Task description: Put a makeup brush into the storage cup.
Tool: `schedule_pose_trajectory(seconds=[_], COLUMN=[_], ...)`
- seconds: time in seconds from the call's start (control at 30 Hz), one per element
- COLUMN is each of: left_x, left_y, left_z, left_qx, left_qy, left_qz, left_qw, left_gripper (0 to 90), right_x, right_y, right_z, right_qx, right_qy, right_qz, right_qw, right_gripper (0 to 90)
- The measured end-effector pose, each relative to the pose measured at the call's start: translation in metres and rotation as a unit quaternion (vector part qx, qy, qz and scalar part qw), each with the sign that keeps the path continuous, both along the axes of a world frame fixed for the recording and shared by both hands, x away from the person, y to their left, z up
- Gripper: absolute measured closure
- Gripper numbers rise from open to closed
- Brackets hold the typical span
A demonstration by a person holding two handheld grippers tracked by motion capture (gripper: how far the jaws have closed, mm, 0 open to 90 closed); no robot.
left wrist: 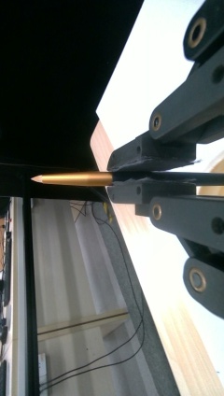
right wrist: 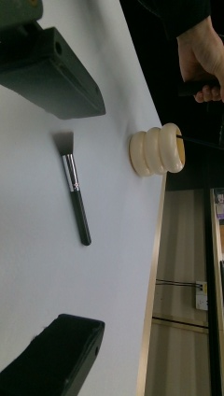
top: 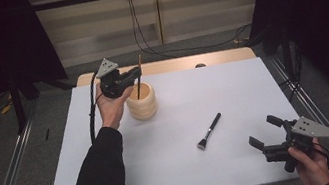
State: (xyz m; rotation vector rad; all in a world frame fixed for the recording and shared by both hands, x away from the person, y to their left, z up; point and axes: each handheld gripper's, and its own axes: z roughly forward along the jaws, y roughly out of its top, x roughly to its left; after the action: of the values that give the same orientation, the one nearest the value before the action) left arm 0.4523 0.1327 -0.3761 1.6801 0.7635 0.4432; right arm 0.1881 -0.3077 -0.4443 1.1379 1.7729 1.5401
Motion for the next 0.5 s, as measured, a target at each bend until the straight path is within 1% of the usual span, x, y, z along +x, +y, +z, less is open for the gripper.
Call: schedule_pose_trajectory(seconds=[0.03, 0.07, 0.1, 0.17, 0.2, 0.23, 0.27, 0.3, 0.33, 0.37, 0.4, 0.43, 0.47, 0.5], left_x=[0.000, 0.000, 0.001, 0.000, 0.000, -0.001, 0.000, 0.000, -0.001, -0.001, -0.001, -0.002, -0.002, -0.003], left_y=[0.001, 0.002, 0.002, 0.002, 0.002, 0.003, 0.002, 0.002, 0.003, 0.003, 0.003, 0.003, 0.004, 0.005], left_z=[-0.002, -0.003, -0.004, -0.008, -0.010, -0.011, -0.013, -0.015, -0.016, -0.017, -0.018, -0.020, -0.021, -0.022], left_qx=[-0.002, 0.002, 0.003, 0.005, 0.001, 0.008, 0.002, 0.002, 0.006, 0.001, 0.001, 0.006, 0.005, 0.013], left_qy=[0.000, 0.003, 0.001, 0.003, 0.004, 0.004, 0.004, 0.007, 0.006, 0.010, 0.012, 0.014, 0.011, 0.013], left_qz=[-0.004, -0.002, -0.008, -0.002, -0.003, 0.000, -0.005, -0.003, -0.001, -0.005, -0.009, 0.000, -0.008, -0.002], left_qw=[1.0000, 1.0000, 1.0000, 1.0000, 1.0000, 1.0000, 1.0000, 1.0000, 1.0000, 0.9999, 0.9999, 0.9999, 0.9999, 0.9998], left_gripper=[83.8, 83.8, 83.8, 83.7, 83.8, 83.7, 83.8, 83.7, 83.7, 83.7, 83.7, 83.7, 83.7, 83.7], right_x=[0.000, 0.000, 0.000, 0.000, 0.000, 0.000, 0.000, 0.000, 0.000, 0.000, 0.000, 0.000, 0.000, 0.001], right_y=[0.000, 0.000, 0.000, 0.000, 0.000, 0.000, 0.000, 0.000, 0.000, 0.000, 0.000, 0.000, 0.000, 0.000], right_z=[0.000, 0.000, 0.000, 0.000, 0.000, 0.000, 0.000, 0.000, 0.000, 0.000, 0.000, 0.000, 0.000, -0.001], right_qx=[0.000, 0.000, 0.000, -0.002, -0.001, -0.001, -0.001, -0.001, -0.001, -0.001, -0.004, -0.004, -0.004, -0.003], right_qy=[0.000, 0.000, 0.000, -0.002, -0.001, -0.001, -0.001, -0.001, -0.001, -0.001, -0.002, -0.002, -0.002, -0.003], right_qz=[0.000, 0.000, 0.001, 0.002, 0.001, 0.000, 0.001, 0.001, 0.001, 0.001, 0.003, 0.003, 0.002, 0.002], right_qw=[1.0000, 1.0000, 1.0000, 1.0000, 1.0000, 1.0000, 1.0000, 1.0000, 1.0000, 1.0000, 1.0000, 1.0000, 1.0000, 1.0000], right_gripper=[0.0, 0.0, 0.0, 0.0, 0.0, 0.0, 0.0, 0.0, 0.0, 0.0, 0.0, 0.0, 0.0, 0.0])
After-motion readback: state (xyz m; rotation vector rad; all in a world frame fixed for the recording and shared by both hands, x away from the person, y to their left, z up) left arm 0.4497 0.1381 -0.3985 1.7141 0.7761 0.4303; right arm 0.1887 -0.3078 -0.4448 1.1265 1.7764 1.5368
